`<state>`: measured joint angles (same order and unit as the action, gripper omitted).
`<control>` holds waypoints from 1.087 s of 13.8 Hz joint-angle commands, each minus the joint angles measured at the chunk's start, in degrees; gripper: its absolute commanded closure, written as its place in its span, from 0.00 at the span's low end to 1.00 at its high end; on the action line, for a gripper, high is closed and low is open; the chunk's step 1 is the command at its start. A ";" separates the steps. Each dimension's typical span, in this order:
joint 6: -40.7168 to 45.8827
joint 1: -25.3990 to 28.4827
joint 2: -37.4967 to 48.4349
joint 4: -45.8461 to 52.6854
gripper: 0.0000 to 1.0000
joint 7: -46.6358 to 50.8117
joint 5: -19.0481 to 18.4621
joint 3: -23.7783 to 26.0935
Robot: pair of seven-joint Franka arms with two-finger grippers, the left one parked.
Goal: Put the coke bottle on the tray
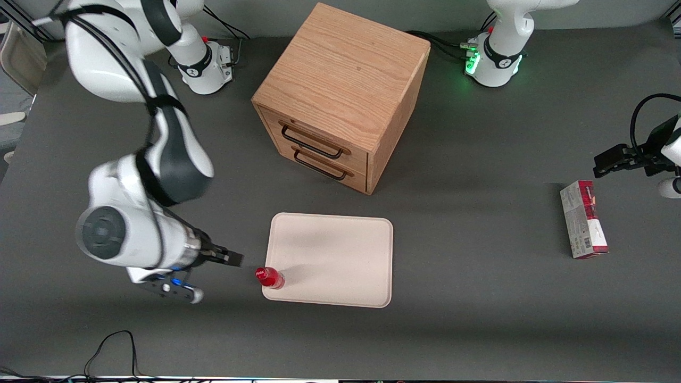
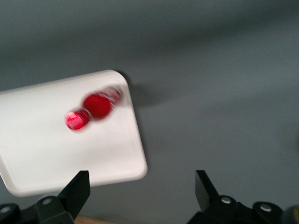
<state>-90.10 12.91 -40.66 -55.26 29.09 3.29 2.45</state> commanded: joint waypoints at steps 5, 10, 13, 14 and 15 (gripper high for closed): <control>-2.10 -3.25 38.25 -42.61 0.00 -24.69 1.02 -4.56; -2.10 -0.25 42.41 -43.88 0.00 -25.13 -4.00 -4.65; -3.14 -1.13 44.00 -45.10 0.00 -27.41 -3.56 -5.09; -3.76 -2.70 43.39 -44.76 0.00 -29.07 -3.04 -5.00; -3.42 -2.89 43.56 -44.58 0.00 -31.70 -2.33 -5.00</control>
<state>-92.31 11.12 1.33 -98.28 1.98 0.01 -2.23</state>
